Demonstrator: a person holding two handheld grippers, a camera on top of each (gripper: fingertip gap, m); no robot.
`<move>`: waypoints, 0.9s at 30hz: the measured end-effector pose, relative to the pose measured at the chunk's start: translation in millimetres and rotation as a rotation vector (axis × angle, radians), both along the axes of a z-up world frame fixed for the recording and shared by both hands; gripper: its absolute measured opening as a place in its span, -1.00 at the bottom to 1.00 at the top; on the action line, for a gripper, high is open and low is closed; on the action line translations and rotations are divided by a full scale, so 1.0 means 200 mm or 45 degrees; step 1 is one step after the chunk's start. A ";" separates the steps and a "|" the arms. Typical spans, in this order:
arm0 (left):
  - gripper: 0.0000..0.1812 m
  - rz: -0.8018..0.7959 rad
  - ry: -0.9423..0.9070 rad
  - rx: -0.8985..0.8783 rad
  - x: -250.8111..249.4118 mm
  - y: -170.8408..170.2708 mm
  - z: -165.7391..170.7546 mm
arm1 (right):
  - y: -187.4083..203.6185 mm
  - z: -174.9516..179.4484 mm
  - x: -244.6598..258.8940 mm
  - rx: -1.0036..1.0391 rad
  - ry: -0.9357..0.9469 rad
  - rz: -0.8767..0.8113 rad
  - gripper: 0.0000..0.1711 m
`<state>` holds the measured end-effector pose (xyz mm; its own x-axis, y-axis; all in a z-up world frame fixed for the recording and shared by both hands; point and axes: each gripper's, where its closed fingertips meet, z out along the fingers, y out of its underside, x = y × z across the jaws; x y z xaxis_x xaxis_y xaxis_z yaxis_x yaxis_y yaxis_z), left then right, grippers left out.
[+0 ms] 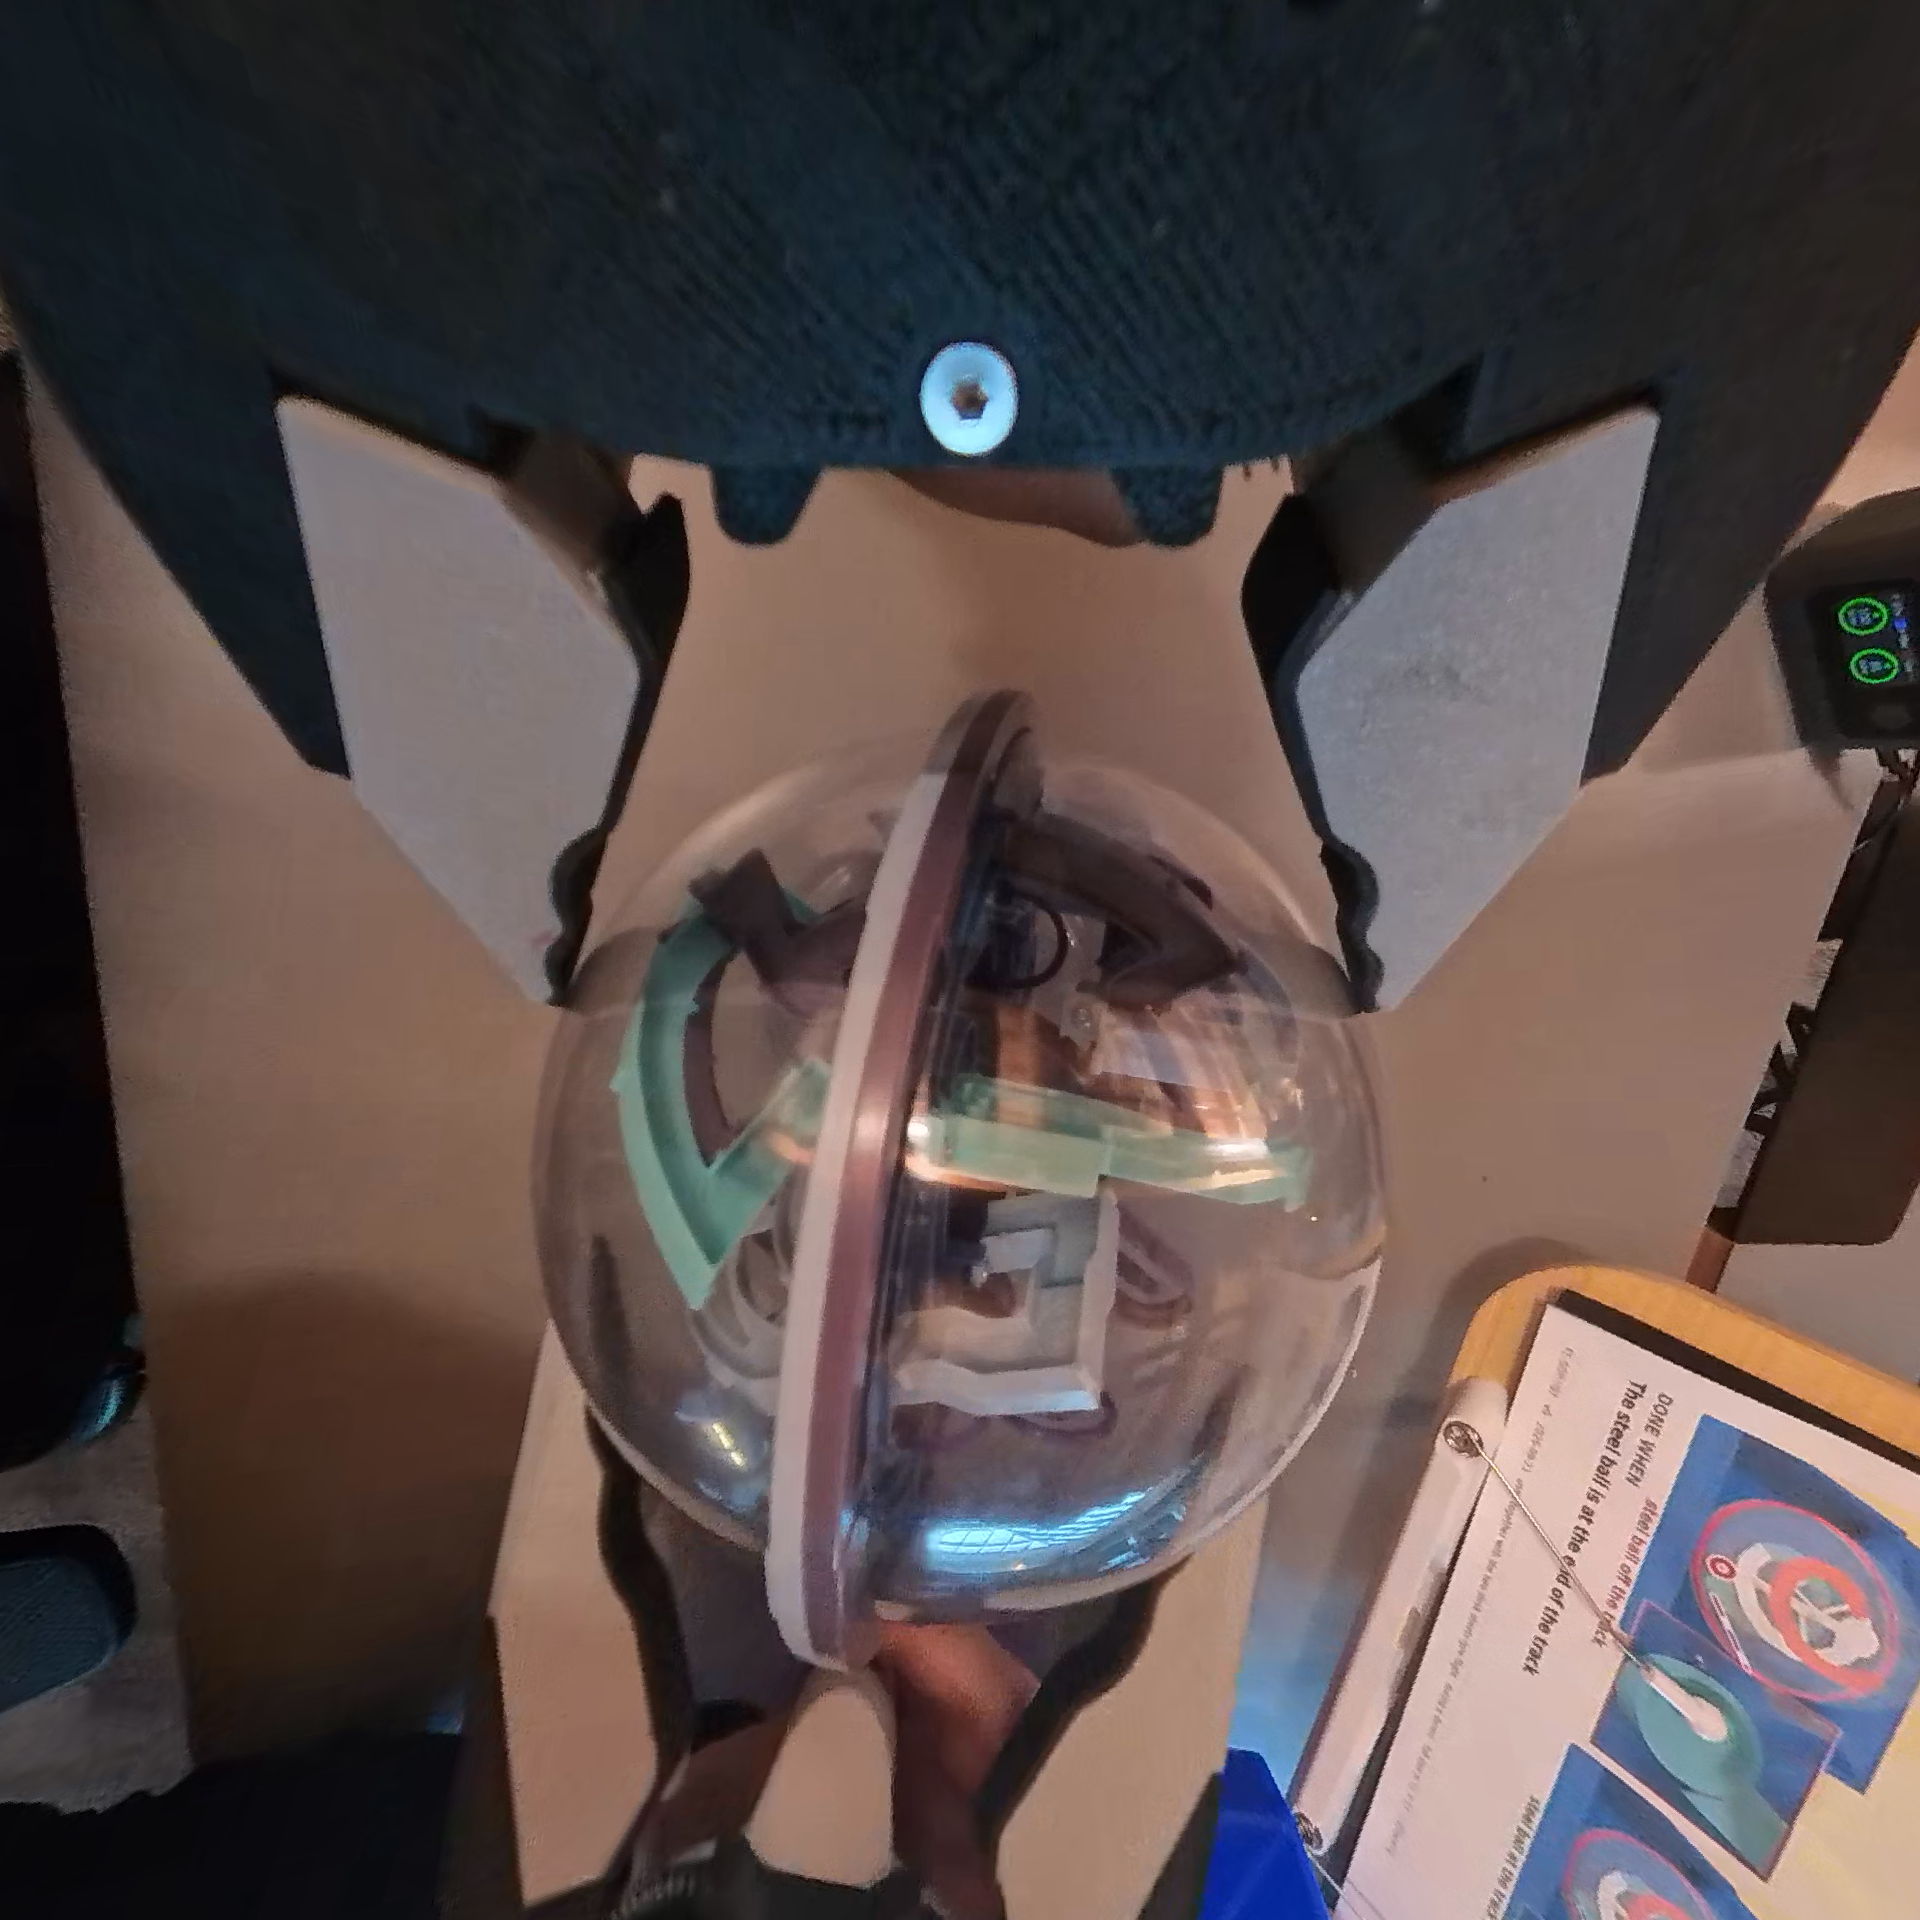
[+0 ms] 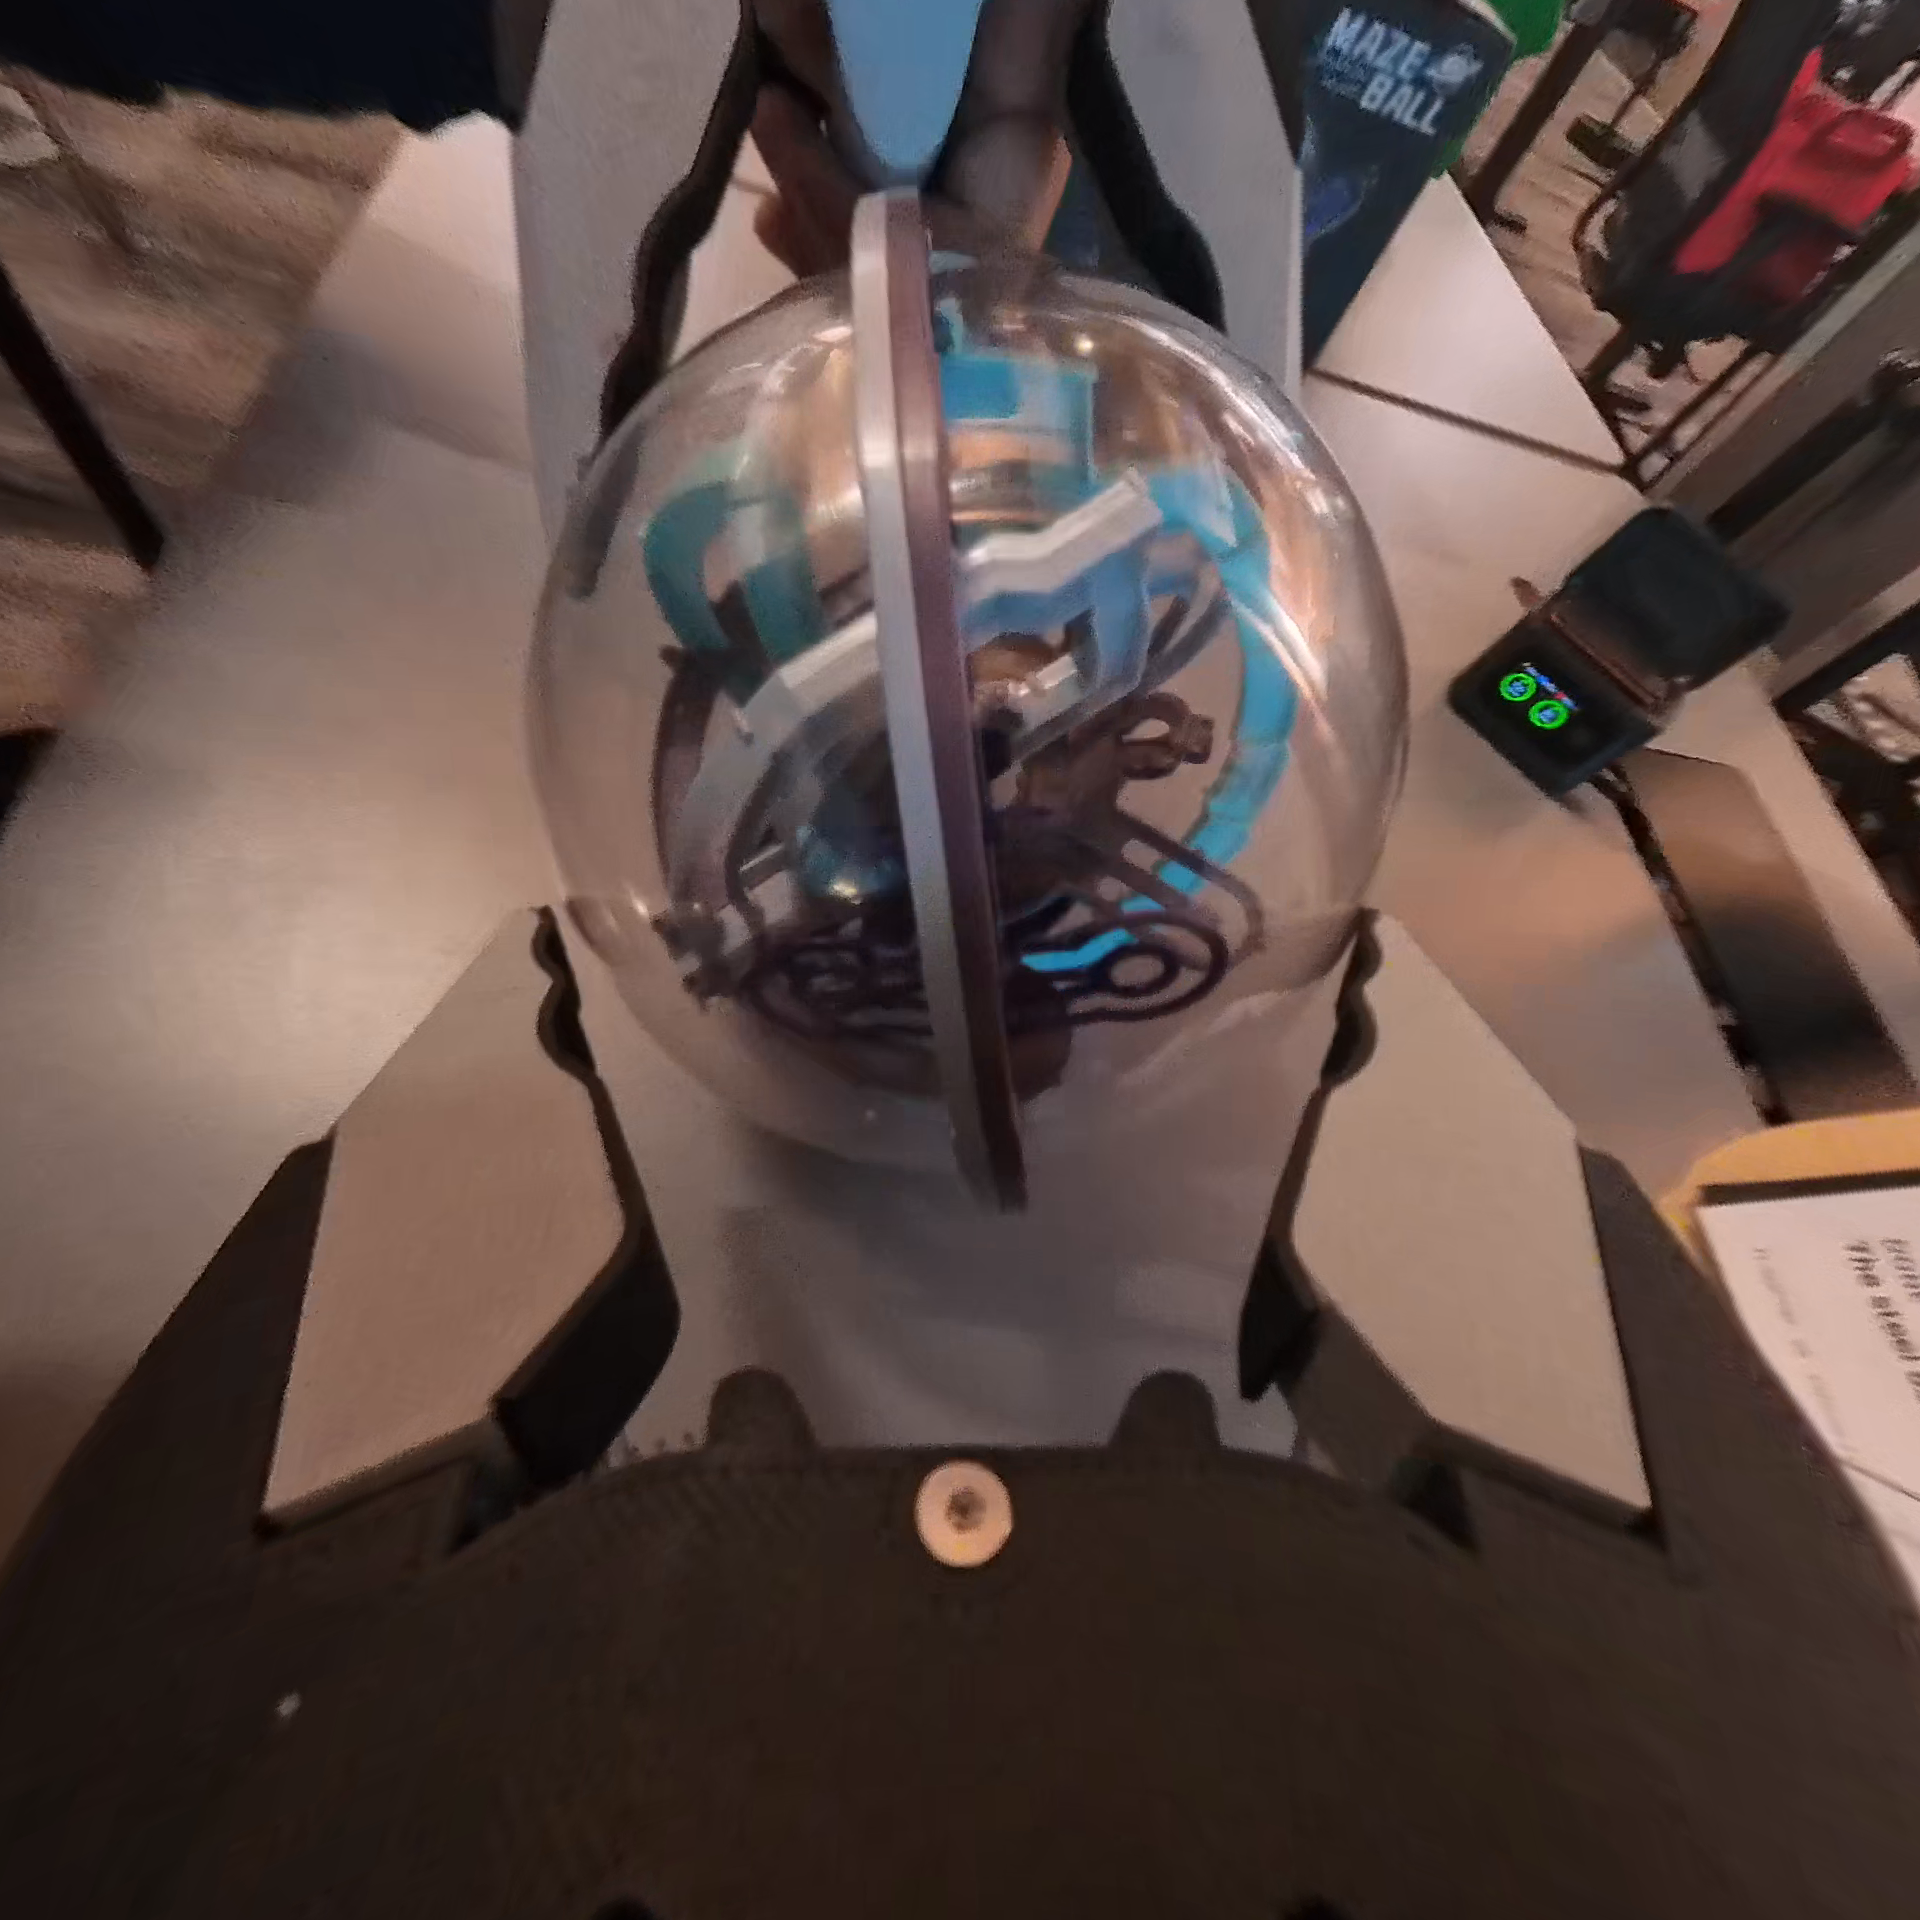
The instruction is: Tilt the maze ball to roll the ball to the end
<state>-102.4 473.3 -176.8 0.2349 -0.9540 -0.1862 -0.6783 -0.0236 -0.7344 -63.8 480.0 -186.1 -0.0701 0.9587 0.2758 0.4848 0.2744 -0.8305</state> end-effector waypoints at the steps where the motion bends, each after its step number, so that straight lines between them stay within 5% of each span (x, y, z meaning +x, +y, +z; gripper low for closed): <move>1: 0.53 -0.001 0.000 -0.001 0.00 0.00 0.00 | 0.01 -0.01 -0.01 0.032 -0.022 -0.022 0.65; 10: 0.48 0.074 -0.049 0.063 -0.06 -0.01 -0.01 | 0.02 -0.03 0.00 -0.029 -0.007 -0.045 0.62; 18: 0.37 0.233 -0.086 0.240 -0.10 -0.01 -0.18 | 0.02 -0.05 0.02 -0.130 0.020 -0.026 0.59; 27: 0.42 0.201 -0.230 0.329 -0.04 -0.01 -0.09 | 0.03 -0.11 0.05 -0.187 -0.008 -0.035 0.58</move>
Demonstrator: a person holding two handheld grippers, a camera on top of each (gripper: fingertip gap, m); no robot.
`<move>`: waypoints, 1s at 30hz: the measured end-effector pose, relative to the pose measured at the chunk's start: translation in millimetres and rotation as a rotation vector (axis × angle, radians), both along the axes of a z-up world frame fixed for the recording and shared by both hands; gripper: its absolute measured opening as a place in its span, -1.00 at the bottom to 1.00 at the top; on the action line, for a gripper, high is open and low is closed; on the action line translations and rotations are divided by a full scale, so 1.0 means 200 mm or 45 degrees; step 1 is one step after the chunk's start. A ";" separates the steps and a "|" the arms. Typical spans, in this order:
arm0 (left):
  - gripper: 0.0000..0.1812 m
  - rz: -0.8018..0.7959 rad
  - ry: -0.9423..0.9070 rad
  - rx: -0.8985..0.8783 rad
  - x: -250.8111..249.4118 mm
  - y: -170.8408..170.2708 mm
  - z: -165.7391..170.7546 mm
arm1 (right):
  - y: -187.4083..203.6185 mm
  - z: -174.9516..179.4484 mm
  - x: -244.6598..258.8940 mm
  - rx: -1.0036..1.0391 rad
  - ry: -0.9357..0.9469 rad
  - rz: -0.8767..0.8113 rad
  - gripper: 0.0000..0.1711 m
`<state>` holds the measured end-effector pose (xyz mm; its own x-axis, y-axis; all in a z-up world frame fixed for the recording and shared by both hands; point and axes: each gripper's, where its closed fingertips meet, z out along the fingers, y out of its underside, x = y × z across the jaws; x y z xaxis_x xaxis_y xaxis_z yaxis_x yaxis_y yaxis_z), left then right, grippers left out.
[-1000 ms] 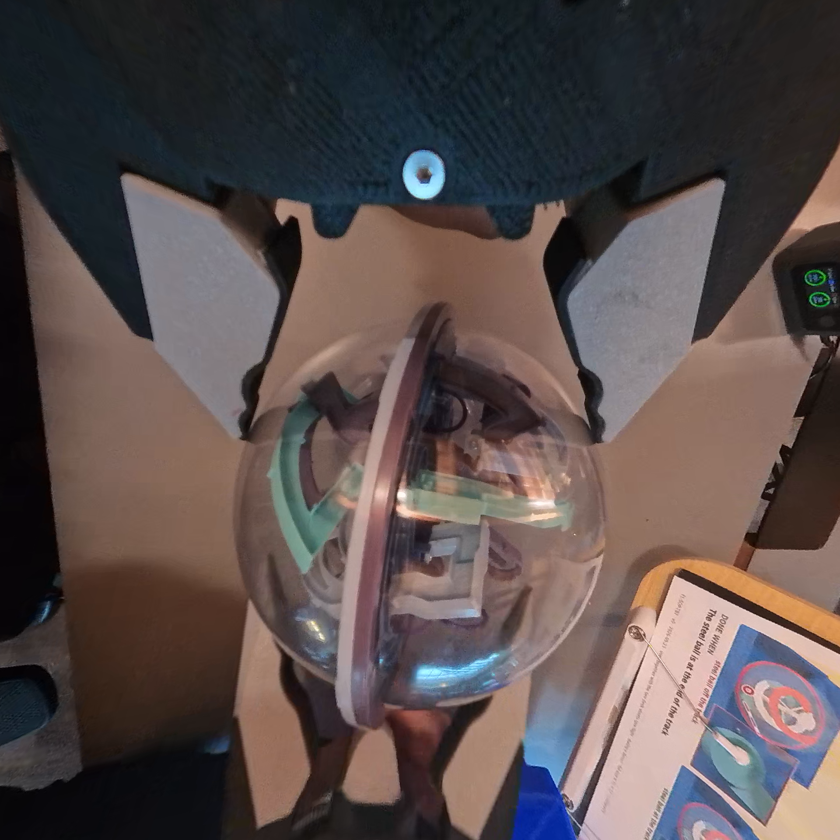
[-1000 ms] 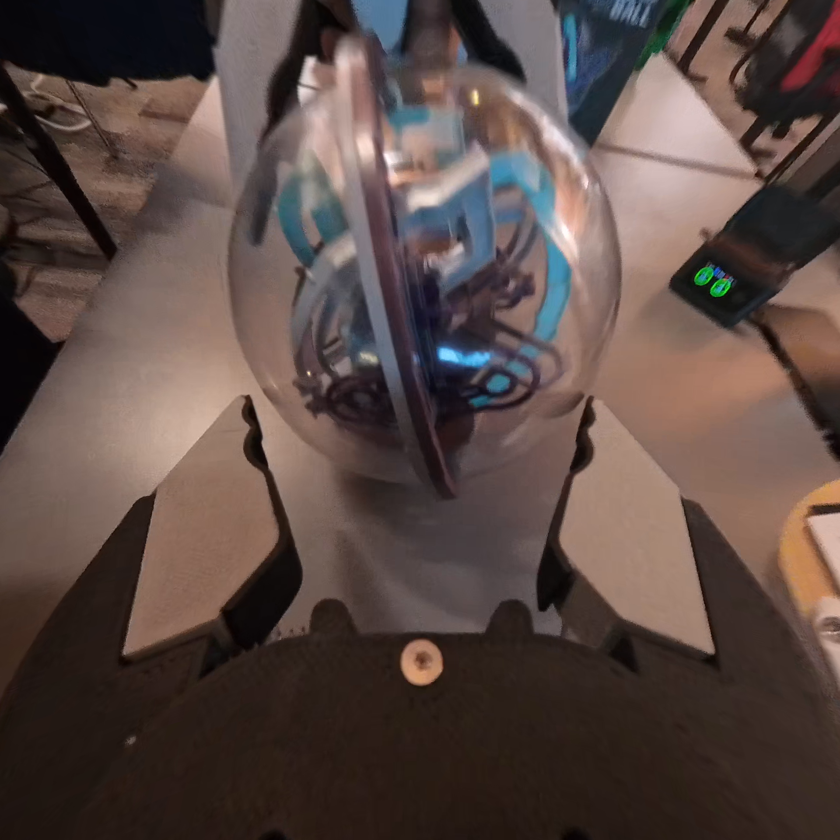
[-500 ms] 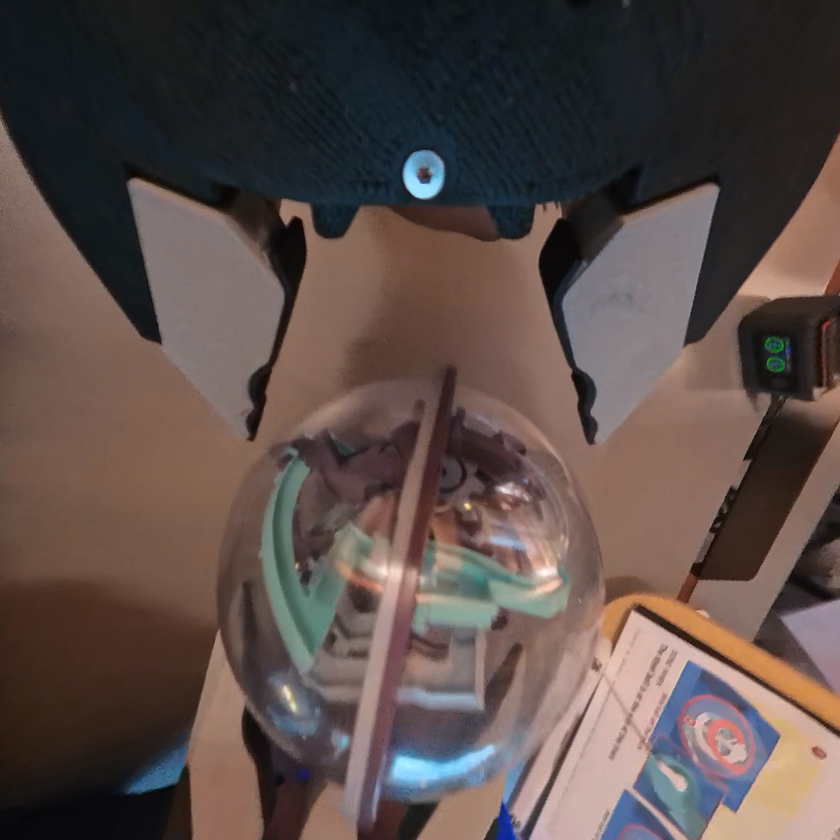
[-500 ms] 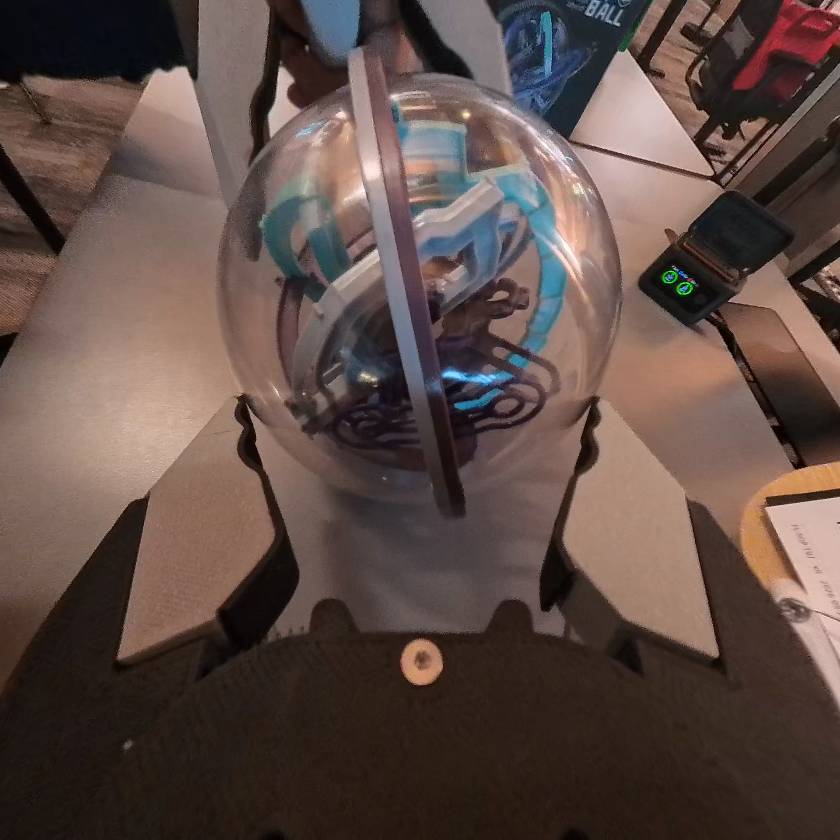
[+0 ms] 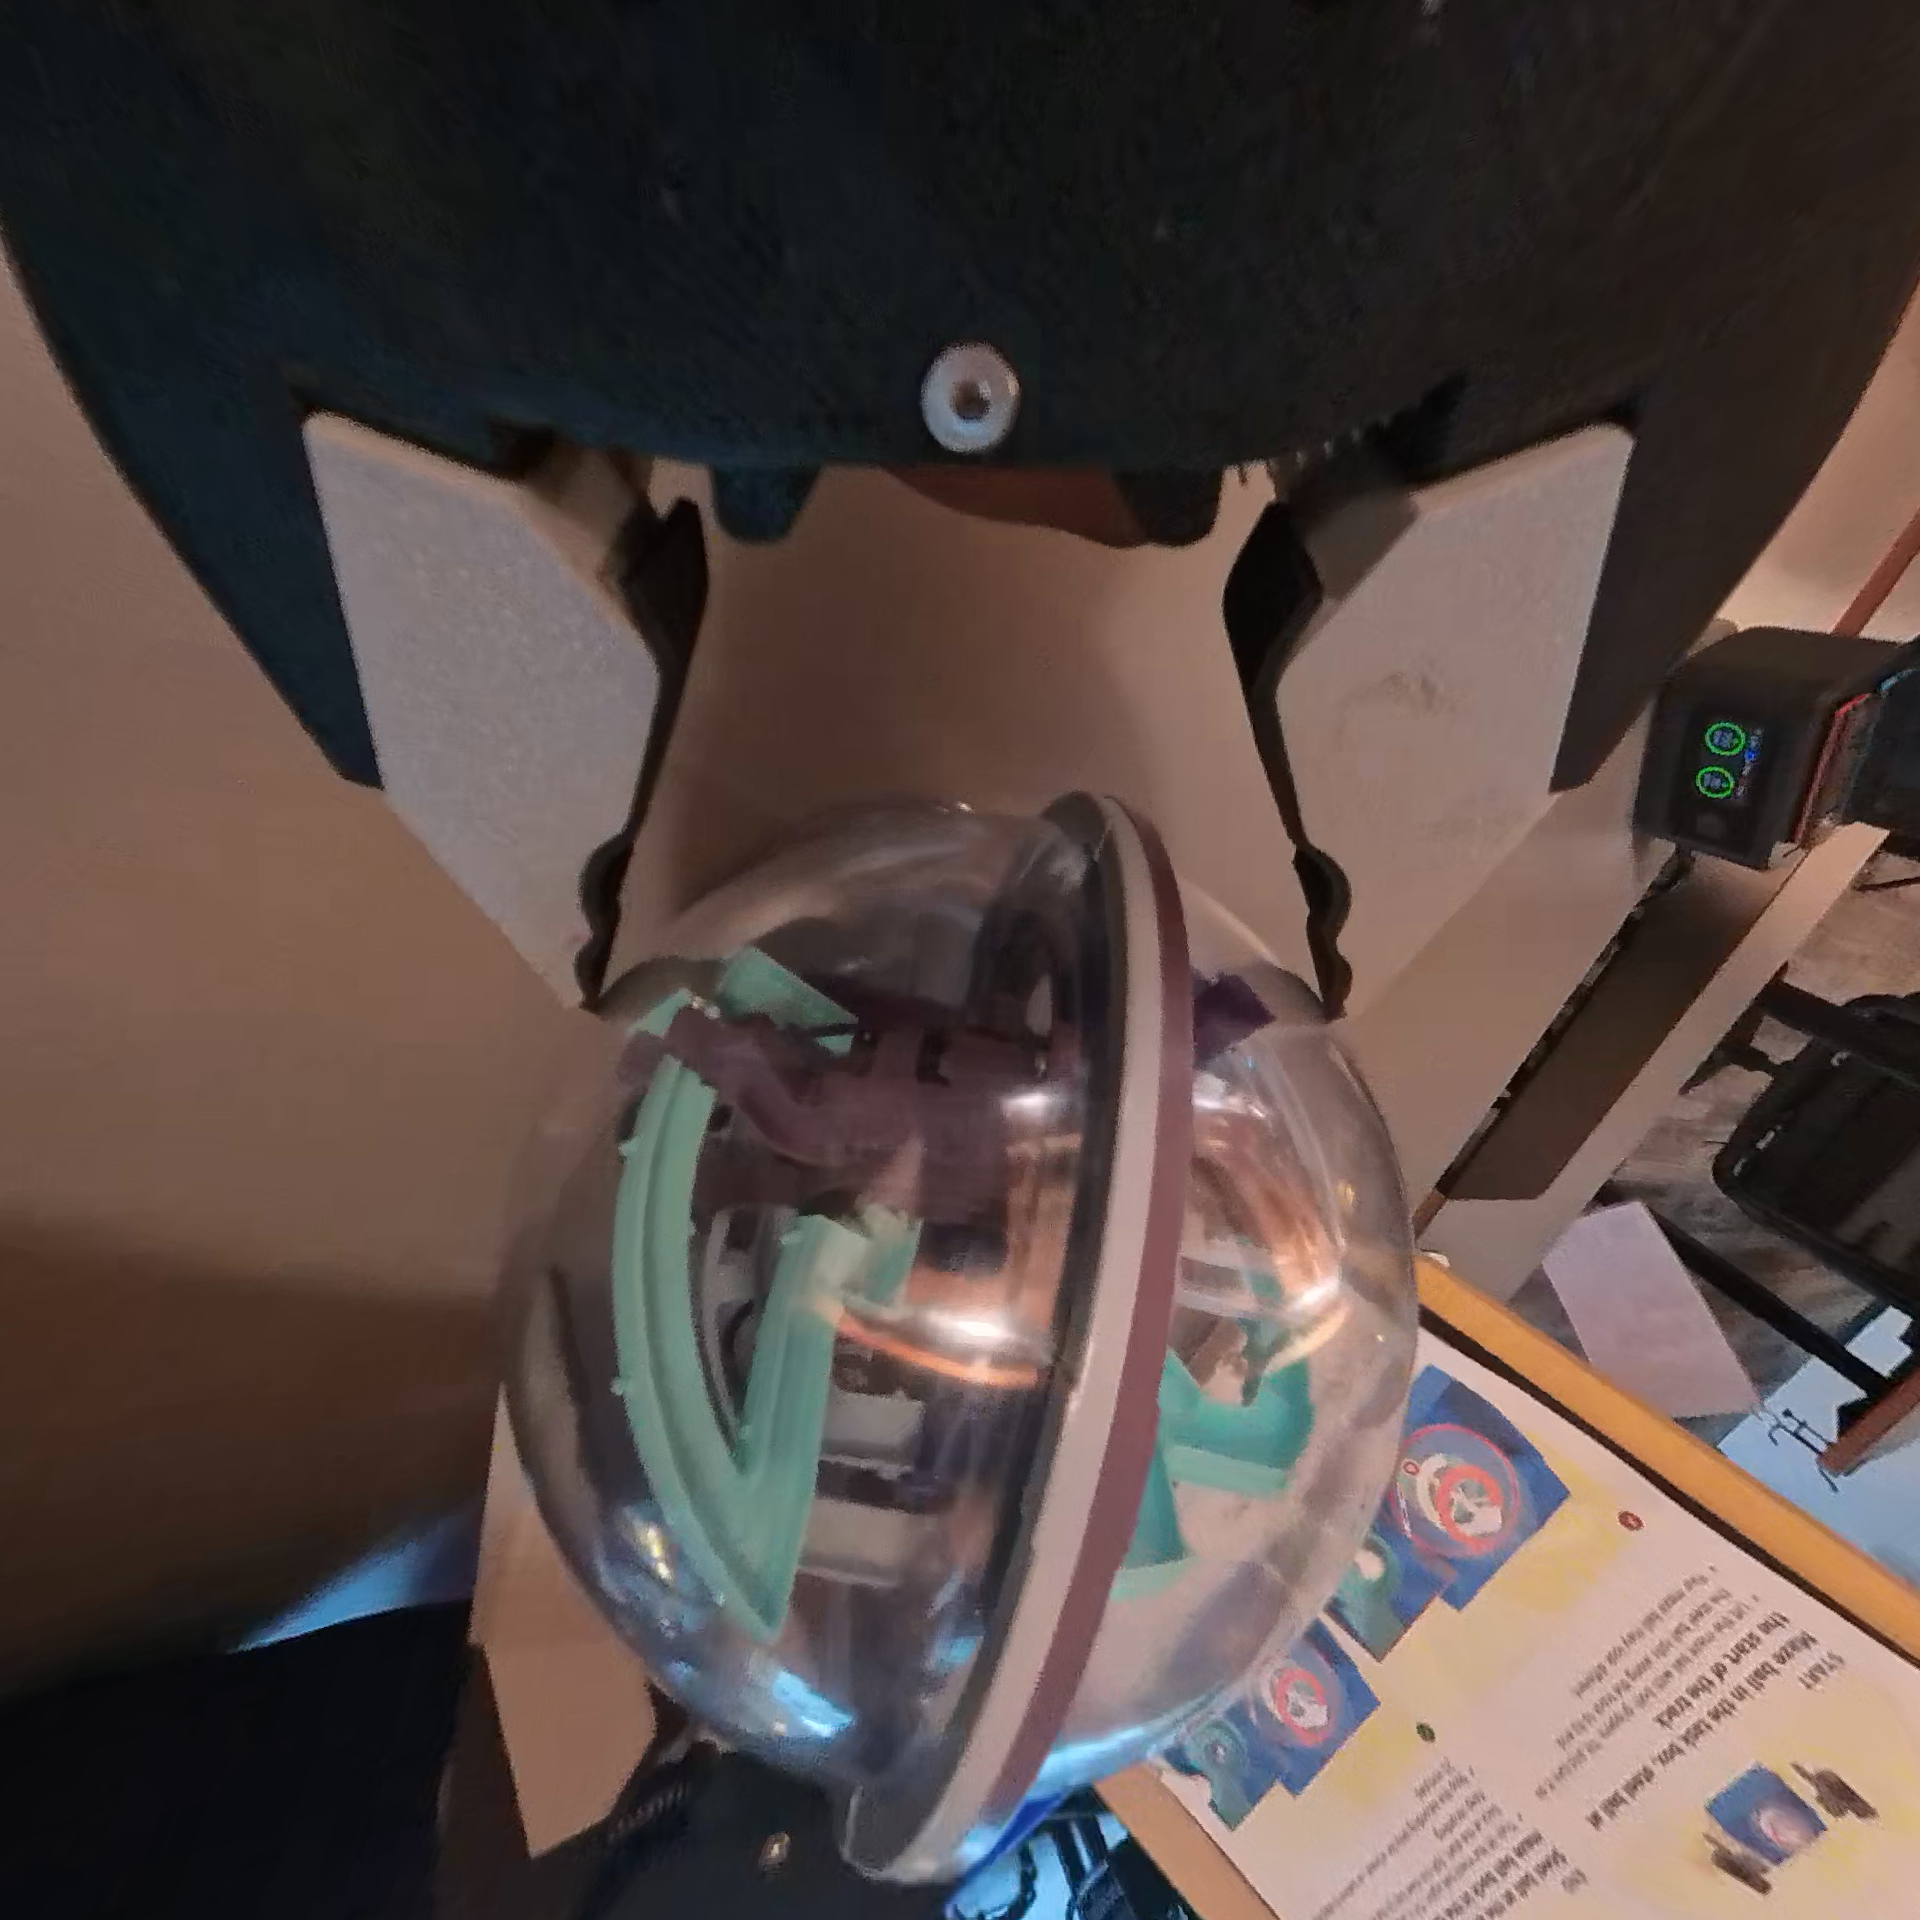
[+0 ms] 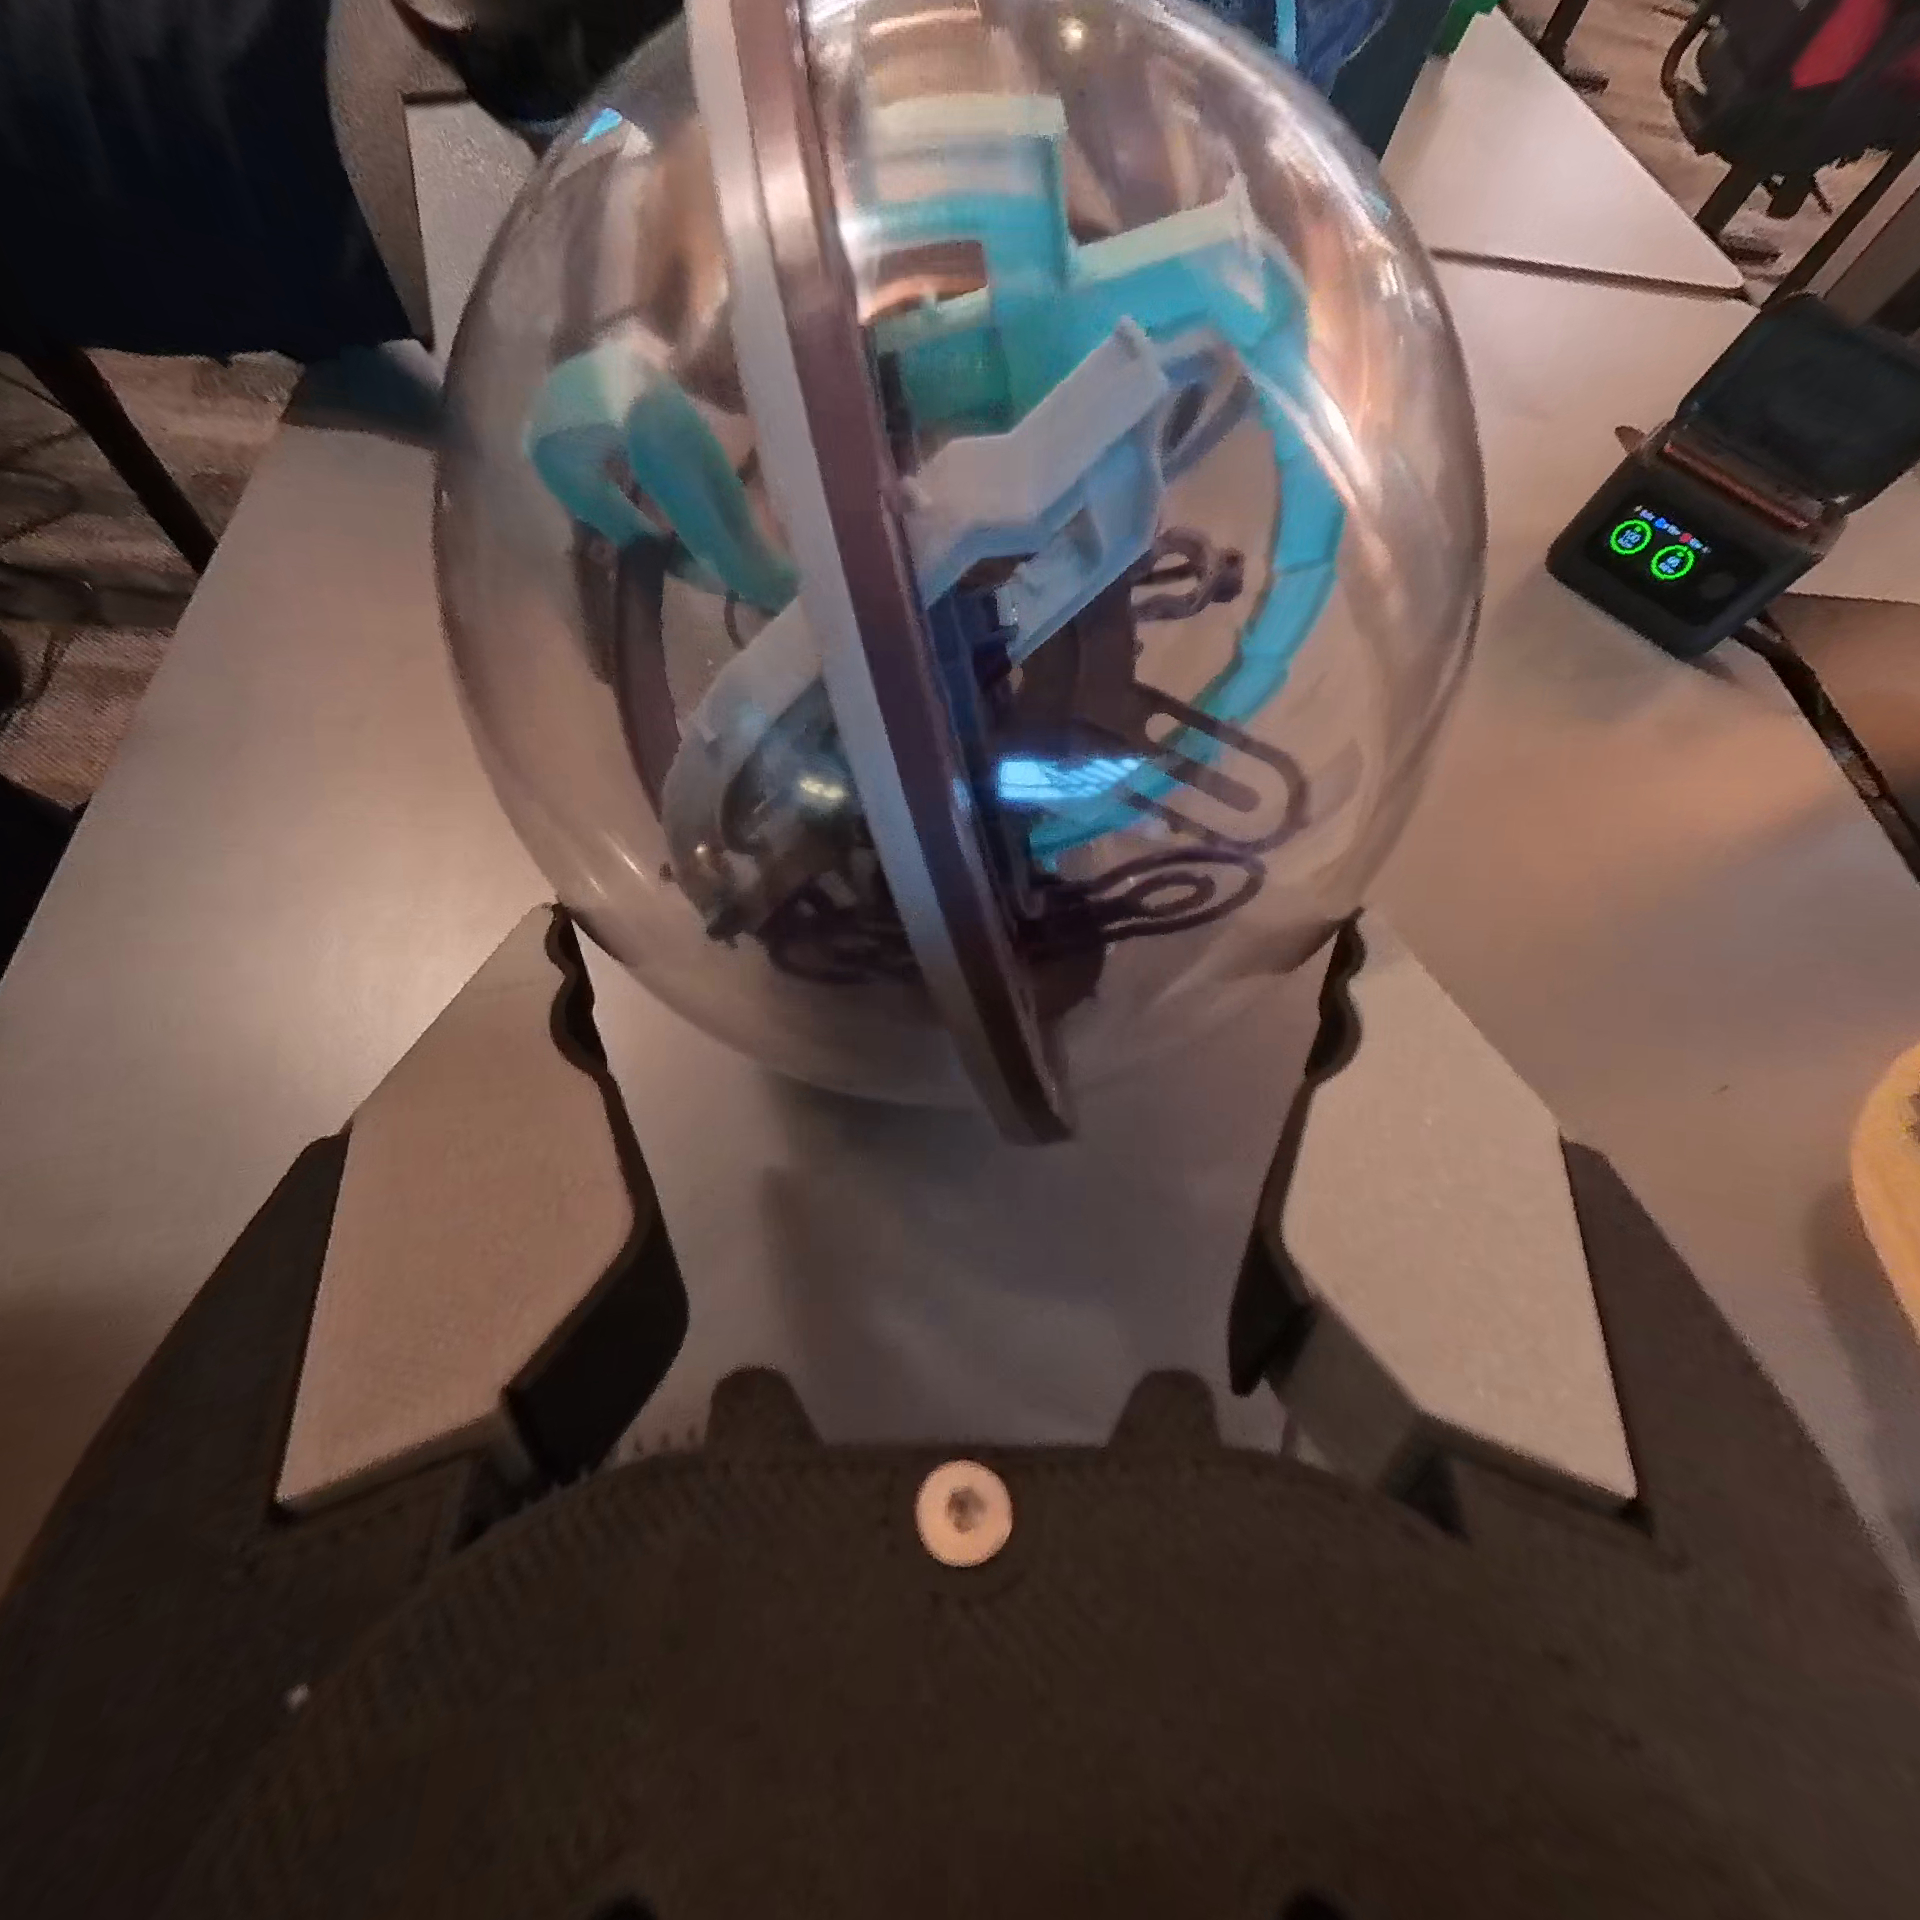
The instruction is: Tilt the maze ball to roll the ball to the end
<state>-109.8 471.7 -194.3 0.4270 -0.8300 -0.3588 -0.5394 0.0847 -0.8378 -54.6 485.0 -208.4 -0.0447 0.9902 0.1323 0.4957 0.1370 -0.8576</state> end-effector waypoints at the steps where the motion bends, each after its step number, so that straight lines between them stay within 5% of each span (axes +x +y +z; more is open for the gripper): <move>1: 0.43 -0.006 -0.002 -0.001 0.00 0.00 0.01 | 0.00 0.00 0.00 -0.001 0.012 -0.006 0.58; 30: 0.48 -0.258 -0.120 -0.169 0.07 -0.01 0.07 | -0.08 -0.01 0.03 -0.202 0.073 -0.276 0.57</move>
